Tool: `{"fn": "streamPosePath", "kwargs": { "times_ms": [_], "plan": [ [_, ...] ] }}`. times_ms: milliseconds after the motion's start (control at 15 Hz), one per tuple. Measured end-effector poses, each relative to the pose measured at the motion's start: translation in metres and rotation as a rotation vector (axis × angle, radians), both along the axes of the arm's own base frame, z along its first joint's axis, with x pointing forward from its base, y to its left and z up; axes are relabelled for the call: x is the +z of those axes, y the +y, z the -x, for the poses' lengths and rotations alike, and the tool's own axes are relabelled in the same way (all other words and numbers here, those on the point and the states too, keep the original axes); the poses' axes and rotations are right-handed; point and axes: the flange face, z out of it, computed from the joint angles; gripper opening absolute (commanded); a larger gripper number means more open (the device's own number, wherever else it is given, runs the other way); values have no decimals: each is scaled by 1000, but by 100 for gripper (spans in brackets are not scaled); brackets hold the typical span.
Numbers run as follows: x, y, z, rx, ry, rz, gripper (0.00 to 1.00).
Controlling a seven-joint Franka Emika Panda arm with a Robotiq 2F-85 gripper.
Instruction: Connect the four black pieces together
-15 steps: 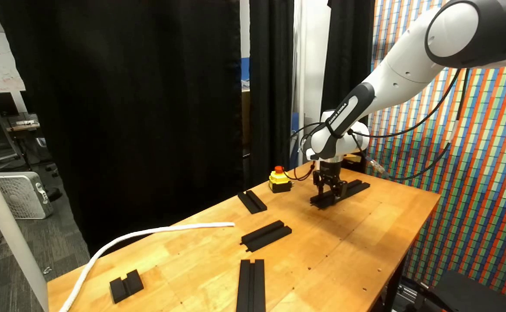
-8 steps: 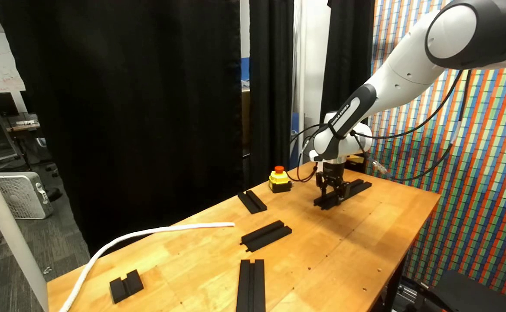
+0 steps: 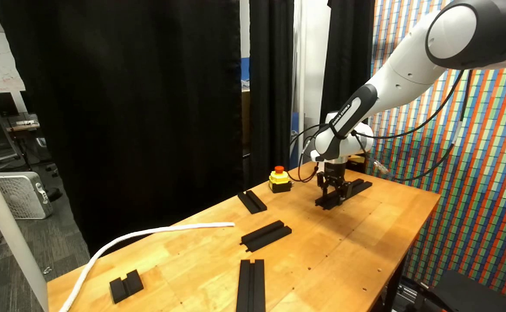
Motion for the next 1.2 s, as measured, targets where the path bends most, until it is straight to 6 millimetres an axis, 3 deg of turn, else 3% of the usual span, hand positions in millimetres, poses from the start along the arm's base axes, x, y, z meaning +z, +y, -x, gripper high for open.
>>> {"fn": "streamPosePath", "kwargs": {
  "times_ms": [400, 667, 933, 1200],
  "plan": [
    [0, -4, 1, -30, 0, 3, 100],
    [22, 5, -2, -98, -31, 14, 100],
    [54, 40, 5, -196, -40, 24, 100],
    [67, 98, 18, -295, -19, 23, 100]
  ]
}}
